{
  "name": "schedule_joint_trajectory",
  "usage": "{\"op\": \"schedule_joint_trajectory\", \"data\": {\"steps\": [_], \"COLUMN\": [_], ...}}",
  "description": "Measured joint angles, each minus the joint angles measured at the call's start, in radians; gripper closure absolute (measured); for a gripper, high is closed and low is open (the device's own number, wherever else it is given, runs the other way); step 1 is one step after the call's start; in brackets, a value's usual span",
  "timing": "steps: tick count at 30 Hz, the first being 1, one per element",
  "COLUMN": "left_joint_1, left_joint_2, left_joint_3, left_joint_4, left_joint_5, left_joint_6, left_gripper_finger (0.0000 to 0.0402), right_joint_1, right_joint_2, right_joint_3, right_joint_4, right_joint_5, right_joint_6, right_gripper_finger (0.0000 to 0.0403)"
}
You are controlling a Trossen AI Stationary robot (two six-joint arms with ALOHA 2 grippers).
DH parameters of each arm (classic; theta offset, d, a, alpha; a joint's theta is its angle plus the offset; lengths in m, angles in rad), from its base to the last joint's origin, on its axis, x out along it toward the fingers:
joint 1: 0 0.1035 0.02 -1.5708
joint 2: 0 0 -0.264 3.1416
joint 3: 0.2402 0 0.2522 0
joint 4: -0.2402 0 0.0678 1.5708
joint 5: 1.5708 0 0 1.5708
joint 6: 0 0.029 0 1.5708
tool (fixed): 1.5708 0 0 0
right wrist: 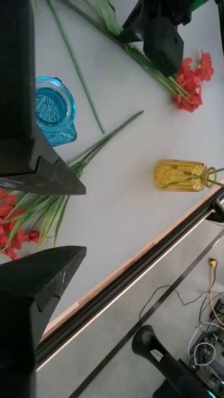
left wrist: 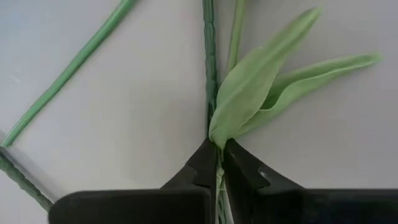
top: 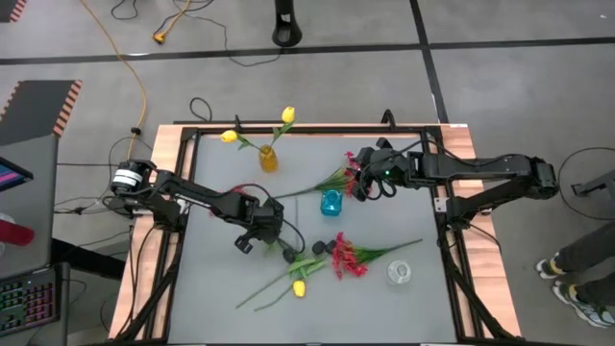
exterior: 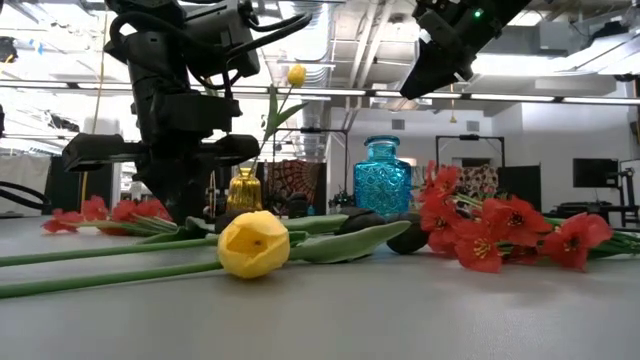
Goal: Sort flowers into vase by color
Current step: Put the left black flower into the blue vase
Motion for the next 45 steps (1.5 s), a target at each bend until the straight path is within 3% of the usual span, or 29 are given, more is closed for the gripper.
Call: {"op": "schedule_joint_trajectory", "data": {"steps": [10, 25, 33, 45], "left_joint_1": [0.000, 0.001, 0.001, 0.001], "left_joint_2": [-0.040, -0.295, -0.390, -0.392], "left_joint_3": [0.012, 0.023, 0.023, 0.023], "left_joint_4": [-0.001, 0.076, 0.315, 0.815], "left_joint_5": [0.000, -0.008, -0.009, -0.011], "left_joint_6": [-0.056, -0.211, -0.308, -0.369], "left_gripper_finger": [0.0397, 0.0397, 0.0397, 0.0397], "right_joint_1": [0.000, 0.000, 0.000, 0.000], "right_joint_2": [0.000, 0.000, 0.000, 0.000], "right_joint_3": [0.000, 0.000, 0.000, 0.000], "right_joint_4": [0.000, 0.001, 0.002, 0.002], "right_joint_5": [0.000, 0.000, 0.000, 0.000], "right_joint_6": [0.000, 0.000, 0.000, 0.000], "right_gripper_finger": [0.0235, 0.0235, 0.0235, 0.0235]}}
